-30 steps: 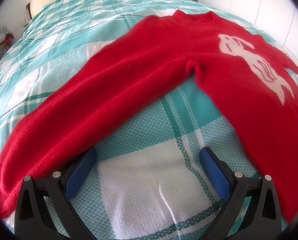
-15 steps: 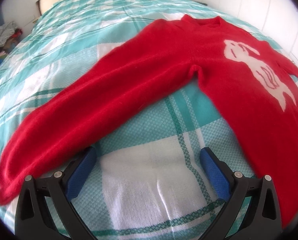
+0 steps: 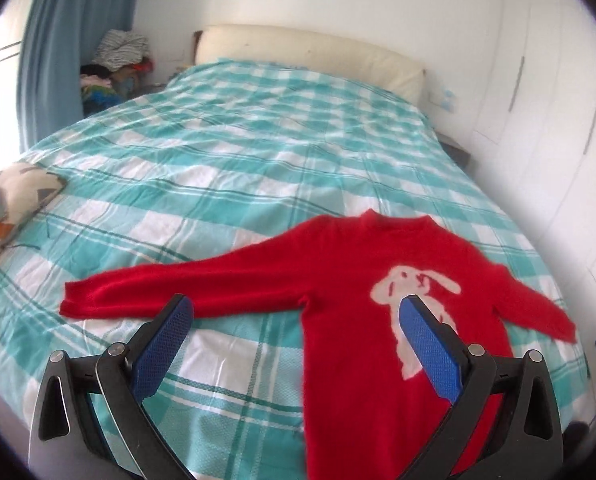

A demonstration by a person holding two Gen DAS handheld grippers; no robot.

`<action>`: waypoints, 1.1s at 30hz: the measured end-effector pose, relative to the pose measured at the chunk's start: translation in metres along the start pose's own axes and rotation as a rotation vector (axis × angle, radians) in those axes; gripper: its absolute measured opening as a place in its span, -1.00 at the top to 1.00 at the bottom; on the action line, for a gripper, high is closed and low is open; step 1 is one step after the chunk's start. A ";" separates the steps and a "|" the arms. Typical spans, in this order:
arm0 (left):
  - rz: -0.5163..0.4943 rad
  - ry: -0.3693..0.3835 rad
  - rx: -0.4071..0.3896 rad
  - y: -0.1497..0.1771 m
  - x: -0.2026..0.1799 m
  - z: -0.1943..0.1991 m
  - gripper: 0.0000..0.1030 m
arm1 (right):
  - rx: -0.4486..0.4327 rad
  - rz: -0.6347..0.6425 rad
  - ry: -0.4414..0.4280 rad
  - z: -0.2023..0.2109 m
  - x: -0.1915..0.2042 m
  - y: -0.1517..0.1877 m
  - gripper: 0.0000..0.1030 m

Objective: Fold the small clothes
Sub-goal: 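Lower the right gripper onto a sleeve cuff and close it, then fold the held sleeve across the sweater body with the right gripper, then open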

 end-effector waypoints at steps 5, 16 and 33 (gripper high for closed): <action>-0.027 -0.121 0.062 0.023 0.002 -0.040 -0.99 | 0.143 -0.160 -0.031 -0.043 -0.056 -0.009 -0.99; -0.041 -0.228 0.037 0.046 0.013 -0.087 -0.99 | 0.289 -0.129 0.036 -0.111 -0.068 -0.024 -0.37; 0.010 -0.278 0.012 0.038 0.058 -0.081 -0.99 | 0.209 0.597 -0.064 -0.132 0.277 0.021 0.86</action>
Point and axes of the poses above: each gripper's, at about its wrist camera, not at the fingertips, and z roughly against the way its jaws point, x to its left, y to its underside, the point moved 3 cm from there along -z, roughly the way its jaws point, and after that the axes turned 6 degrees about x, right-handed, at the moved point
